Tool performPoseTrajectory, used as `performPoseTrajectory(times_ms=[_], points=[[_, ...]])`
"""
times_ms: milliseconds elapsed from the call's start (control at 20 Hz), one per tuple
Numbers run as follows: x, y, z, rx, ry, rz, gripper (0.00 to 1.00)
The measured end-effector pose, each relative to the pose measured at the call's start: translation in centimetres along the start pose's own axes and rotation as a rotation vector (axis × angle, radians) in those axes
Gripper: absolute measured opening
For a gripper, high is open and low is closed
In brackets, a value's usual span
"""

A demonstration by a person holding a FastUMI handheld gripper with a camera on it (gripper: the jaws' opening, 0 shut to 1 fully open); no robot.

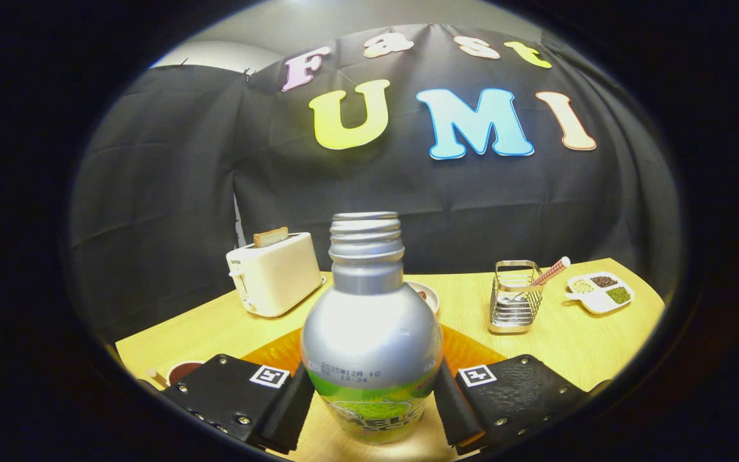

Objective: Take the bottle from table, then pour the juice into the cup, finally place the bottle on the coaster

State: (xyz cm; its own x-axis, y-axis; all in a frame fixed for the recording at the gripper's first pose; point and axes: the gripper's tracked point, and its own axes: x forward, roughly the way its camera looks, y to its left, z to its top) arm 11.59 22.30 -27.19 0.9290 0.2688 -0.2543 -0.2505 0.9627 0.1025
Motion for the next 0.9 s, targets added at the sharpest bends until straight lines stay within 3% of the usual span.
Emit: performPoseTrajectory(times_ms=[900], points=[[3.1,-0.2,-1.9,-0.058,-0.06,-0.025,0.82]])
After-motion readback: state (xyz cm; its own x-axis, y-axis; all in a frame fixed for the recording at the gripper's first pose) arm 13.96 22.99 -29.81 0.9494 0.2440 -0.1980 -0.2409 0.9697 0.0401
